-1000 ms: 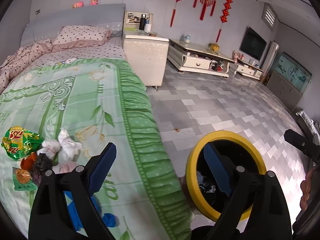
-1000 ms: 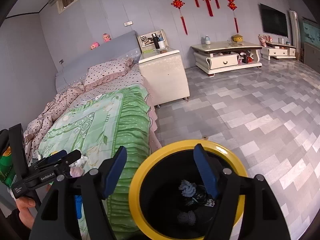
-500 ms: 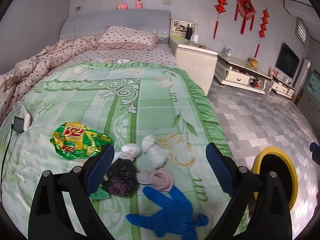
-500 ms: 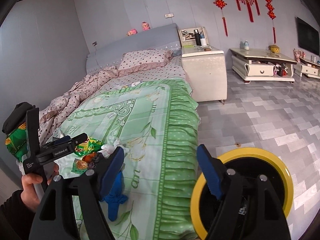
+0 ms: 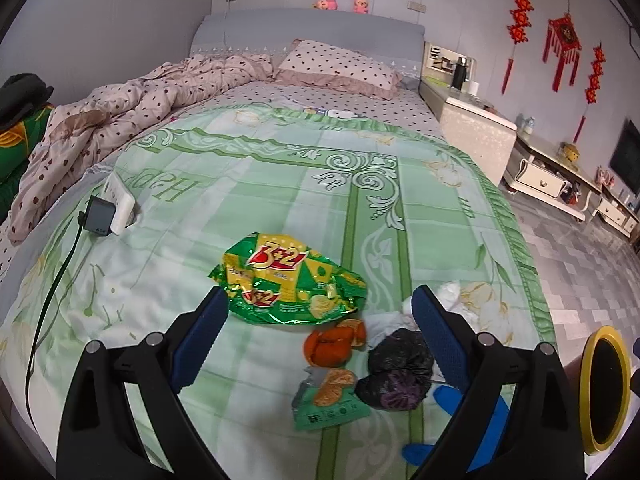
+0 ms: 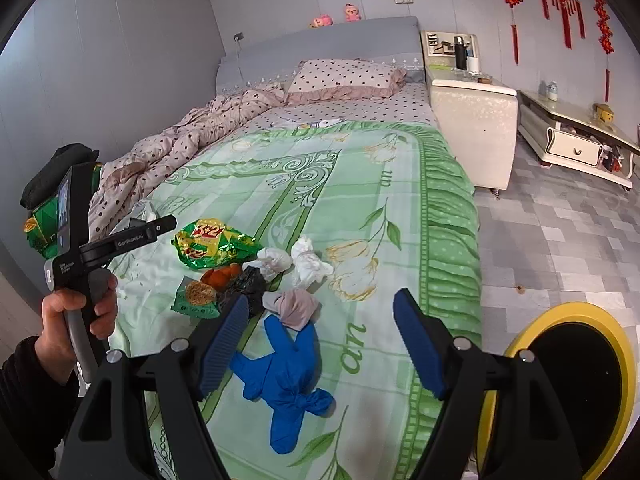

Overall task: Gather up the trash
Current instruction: 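Return the left tool to the bed and grasp the green snack bag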

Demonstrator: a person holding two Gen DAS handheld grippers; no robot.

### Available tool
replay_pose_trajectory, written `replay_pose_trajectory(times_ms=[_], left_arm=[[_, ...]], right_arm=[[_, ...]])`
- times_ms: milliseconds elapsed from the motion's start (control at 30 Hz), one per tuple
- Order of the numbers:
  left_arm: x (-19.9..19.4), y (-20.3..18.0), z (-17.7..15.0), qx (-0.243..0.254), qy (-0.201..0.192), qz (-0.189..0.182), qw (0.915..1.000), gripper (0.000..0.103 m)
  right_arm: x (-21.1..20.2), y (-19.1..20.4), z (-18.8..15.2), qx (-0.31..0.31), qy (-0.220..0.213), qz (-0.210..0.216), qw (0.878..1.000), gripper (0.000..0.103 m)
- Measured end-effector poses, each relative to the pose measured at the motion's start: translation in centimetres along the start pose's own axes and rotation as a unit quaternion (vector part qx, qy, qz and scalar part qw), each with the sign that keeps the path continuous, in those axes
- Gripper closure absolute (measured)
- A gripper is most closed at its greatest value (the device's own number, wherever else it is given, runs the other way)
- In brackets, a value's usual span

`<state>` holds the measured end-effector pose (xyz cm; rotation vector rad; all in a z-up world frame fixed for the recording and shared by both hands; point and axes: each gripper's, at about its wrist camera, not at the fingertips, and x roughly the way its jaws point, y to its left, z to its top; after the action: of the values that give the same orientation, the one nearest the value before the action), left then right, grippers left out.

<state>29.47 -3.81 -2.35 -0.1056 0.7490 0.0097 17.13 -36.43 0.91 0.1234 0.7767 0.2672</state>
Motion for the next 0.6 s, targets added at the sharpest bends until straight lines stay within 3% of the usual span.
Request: replay_pose_trajectory(times_ms=[367,600], left_arm=[[5.2,8.1,-0.2,-0.045,0.027,0.053,0.9972,0.014],[8.9,10.6,-1.0,-0.059,0.049,0.063,0.9950,0.014]], right_arm=[[6.1,2.1,-2.4,-0.022,0.076,0.001,0.997,0.031],[9.3,2.1,-4.2,-0.030,0.122,-0.001,0.992,0.030]])
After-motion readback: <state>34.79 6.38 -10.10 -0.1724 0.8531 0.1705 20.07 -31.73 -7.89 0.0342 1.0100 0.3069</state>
